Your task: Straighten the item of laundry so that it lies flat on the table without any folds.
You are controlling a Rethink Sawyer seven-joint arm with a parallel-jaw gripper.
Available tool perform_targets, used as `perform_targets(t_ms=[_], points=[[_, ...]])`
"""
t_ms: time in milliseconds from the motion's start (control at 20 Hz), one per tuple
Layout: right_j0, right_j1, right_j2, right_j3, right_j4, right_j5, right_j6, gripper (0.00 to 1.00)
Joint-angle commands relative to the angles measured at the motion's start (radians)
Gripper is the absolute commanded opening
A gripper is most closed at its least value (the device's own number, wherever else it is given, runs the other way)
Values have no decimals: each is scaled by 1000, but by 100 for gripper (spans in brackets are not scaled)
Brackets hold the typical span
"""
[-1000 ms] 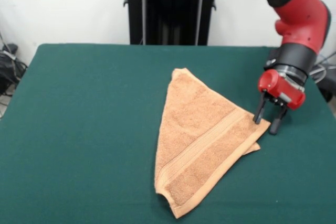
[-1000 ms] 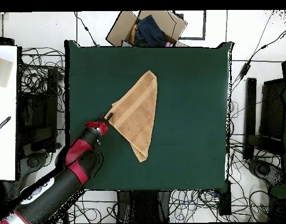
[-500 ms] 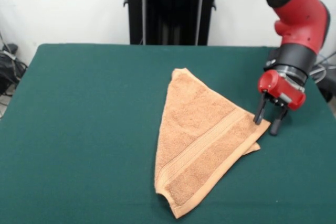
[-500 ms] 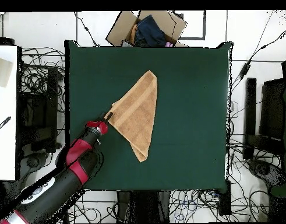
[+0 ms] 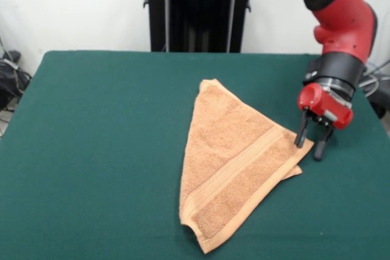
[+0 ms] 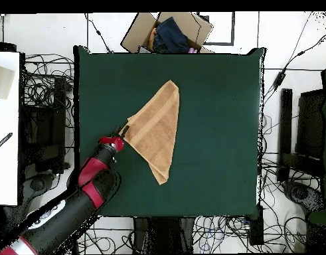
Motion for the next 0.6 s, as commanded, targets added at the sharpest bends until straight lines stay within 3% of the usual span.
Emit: perform_targets(t_ms=[50,600], points=[[-54,41,185,-53,-58,-67,160,100],[-67,40,198,-42,-79,-92,164,100]])
